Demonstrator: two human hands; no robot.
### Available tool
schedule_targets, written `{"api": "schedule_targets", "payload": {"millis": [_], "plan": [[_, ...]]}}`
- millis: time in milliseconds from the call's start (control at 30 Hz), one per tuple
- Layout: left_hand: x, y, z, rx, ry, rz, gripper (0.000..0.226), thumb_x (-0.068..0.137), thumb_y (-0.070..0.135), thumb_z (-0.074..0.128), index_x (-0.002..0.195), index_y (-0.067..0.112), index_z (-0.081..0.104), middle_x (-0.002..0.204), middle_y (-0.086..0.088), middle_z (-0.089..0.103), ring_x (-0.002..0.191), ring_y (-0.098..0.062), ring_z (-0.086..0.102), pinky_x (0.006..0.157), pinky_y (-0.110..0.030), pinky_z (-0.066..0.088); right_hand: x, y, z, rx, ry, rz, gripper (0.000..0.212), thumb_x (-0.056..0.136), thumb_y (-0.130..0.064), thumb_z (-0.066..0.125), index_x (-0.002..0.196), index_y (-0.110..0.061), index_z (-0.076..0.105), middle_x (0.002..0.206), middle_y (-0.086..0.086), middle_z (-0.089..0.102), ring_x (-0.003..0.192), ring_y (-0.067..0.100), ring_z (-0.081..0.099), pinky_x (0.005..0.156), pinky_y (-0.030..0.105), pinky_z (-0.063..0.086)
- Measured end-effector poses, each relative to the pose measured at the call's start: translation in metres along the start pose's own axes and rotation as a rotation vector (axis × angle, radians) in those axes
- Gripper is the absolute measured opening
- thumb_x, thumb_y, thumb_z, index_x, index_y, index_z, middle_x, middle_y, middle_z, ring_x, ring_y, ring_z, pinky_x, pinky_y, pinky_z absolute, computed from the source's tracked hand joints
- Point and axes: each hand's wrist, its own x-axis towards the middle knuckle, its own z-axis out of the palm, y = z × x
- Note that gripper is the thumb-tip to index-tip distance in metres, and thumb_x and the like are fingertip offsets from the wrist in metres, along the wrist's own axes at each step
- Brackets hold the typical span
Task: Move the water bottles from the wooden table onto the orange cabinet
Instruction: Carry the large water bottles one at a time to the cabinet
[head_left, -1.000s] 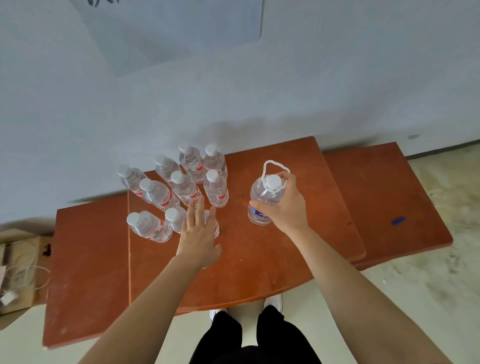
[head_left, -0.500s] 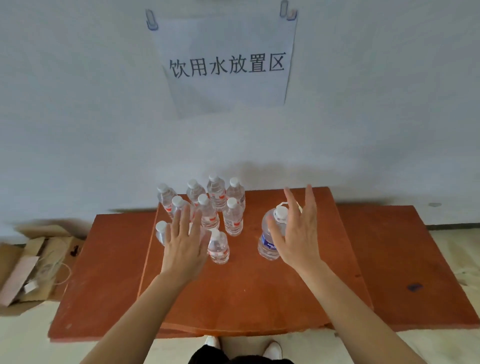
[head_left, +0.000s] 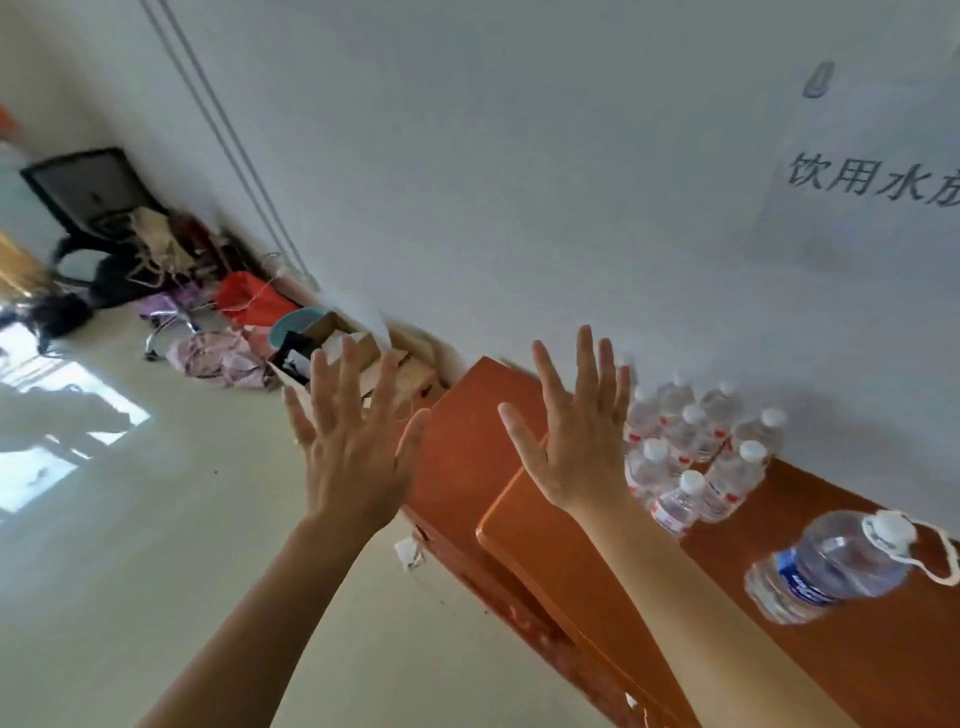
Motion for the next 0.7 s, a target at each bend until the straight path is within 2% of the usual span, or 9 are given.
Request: {"api": "schedule_targets", "payload": {"millis": [133,267,400,500,600,700], "plan": [[-0.022,-0.121,-0.052,0.051,0.109,-0.156,0.070,0.100,0.061,0.025,0.161,0.030,0.012,0.169,-0.007,-0.006,0.154,-0.030,-0.012,0.119,-0.067,0.002,0.019,-0.128,0.030,0.068,0.042,-0.223,0.078,0.098,-0.064,0.042,0.163,-0.027,0.020,0.171,0.014,-0.003,0.157,0.036,-0.006,0.122,0.064,0.006],[-0.069,-0.261,-0.107,0.119,0.212,-0.311,0.071,0.099,0.061,0.027,0.161,0.026,0.014,0.169,-0.008,-0.005,0.154,-0.032,-0.008,0.118,-0.068,0.007,0.023,-0.283,0.073,0.162,0.067,-0.371,0.075,0.099,-0.065,0.037,0.162,-0.027,0.022,0.170,0.015,-0.003,0.156,0.037,-0.007,0.123,0.063,0.003],[-0.144,-0.405,-0.161,0.235,0.291,-0.447,0.071,0.099,0.060,0.028,0.160,0.023,0.019,0.168,-0.011,0.000,0.154,-0.034,-0.005,0.118,-0.068,0.007,0.003,-0.453,0.125,0.234,0.000,-0.520,0.076,0.099,-0.070,0.030,0.163,-0.031,0.017,0.170,0.014,-0.007,0.156,0.037,-0.011,0.123,0.064,0.002],[-0.204,-0.501,-0.198,0.306,0.319,-0.602,0.071,0.099,0.058,0.030,0.160,0.022,0.022,0.168,-0.011,0.002,0.154,-0.035,-0.004,0.117,-0.070,0.008,-0.020,-0.574,0.160,0.310,-0.040,-0.667,0.078,0.099,-0.068,0.039,0.163,-0.030,0.016,0.170,0.015,-0.008,0.156,0.038,-0.011,0.122,0.064,0.001],[-0.251,-0.555,-0.217,0.356,0.345,-0.688,0.071,0.099,0.058,0.029,0.160,0.023,0.019,0.169,-0.010,-0.001,0.154,-0.035,-0.005,0.117,-0.071,0.007,-0.043,-0.650,0.185,0.359,-0.067,-0.752,0.078,0.099,-0.067,0.043,0.163,-0.030,0.017,0.170,0.015,-0.008,0.156,0.037,-0.011,0.122,0.064,0.002],[-0.322,-0.627,-0.240,0.427,0.360,-0.861,0.073,0.099,0.060,0.028,0.161,0.024,0.014,0.169,-0.008,-0.004,0.154,-0.034,-0.006,0.117,-0.071,0.006,-0.091,-0.758,0.221,0.445,-0.126,-0.928,0.076,0.099,-0.067,0.042,0.162,-0.029,0.020,0.170,0.015,-0.005,0.156,0.038,-0.009,0.123,0.064,0.001]]}}
